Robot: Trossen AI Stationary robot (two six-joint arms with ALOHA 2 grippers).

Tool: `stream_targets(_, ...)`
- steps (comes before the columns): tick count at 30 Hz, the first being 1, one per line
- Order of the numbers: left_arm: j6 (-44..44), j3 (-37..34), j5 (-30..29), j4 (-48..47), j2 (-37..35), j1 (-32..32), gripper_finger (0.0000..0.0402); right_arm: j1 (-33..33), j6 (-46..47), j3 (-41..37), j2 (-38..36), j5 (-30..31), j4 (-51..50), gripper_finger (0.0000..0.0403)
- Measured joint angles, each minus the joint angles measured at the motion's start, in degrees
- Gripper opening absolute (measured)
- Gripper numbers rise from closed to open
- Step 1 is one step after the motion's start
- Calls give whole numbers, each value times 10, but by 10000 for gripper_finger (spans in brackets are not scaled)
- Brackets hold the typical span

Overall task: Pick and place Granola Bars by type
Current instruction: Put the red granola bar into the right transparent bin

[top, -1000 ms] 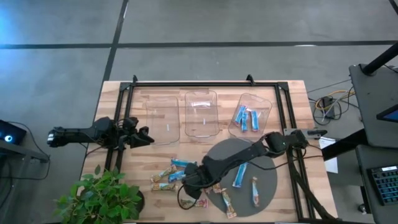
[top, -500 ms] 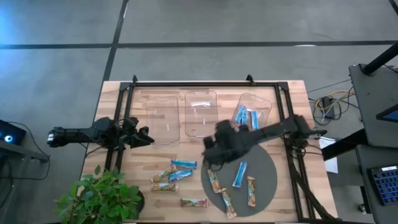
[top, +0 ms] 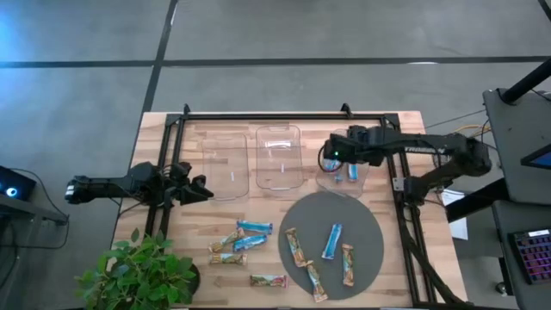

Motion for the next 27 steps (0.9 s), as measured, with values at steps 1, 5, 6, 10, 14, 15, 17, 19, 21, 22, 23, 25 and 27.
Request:
stream_targets(1, 0, 0, 0, 0, 0, 0, 142, -8, 2, -24, -9, -12, 21, 114)
stream_targets(5, 0, 0, 0, 0, 0, 0, 142, -14, 37, -77, -35, -21, 27, 167)
stream_targets(6, 0, 0, 0, 0, 0, 0, 142, -13, 48, -85, -38, -14, 27, 182)
stream_targets(10, 0, 0, 0, 0, 0, 0, 142, 23, 1, -87, -57, 16, 52, 229)
stream_targets(14, 0, 0, 0, -1, 0, 0, 142, 110, -189, -65, -43, 7, 181, 252)
stream_targets(15, 0, 0, 0, -1, 0, 0, 142, 138, -236, -56, -32, -6, 217, 253)
stream_targets(17, 0, 0, 0, -1, 0, 0, 142, 195, -292, -32, 5, -33, 264, 253)
stream_targets(19, 0, 0, 0, -1, 0, 0, 142, 249, -319, -1, 59, -43, 267, 250)
stream_targets(21, 0, 0, 0, -2, 0, 0, 142, 291, -326, 35, 117, -47, 262, 246)
stream_targets(22, 0, 0, 0, -1, 0, 0, 142, 309, -324, 55, 144, -53, 262, 244)
stream_targets(23, 0, 0, 0, -1, 0, 0, 142, 325, -321, 77, 171, -58, 258, 243)
stream_targets(25, 0, 0, 0, -1, 0, 0, 142, 356, -330, 129, 231, -68, 242, 242)
stream_targets(27, 0, 0, 0, -1, 0, 0, 142, 384, -362, 185, 290, -75, 216, 242)
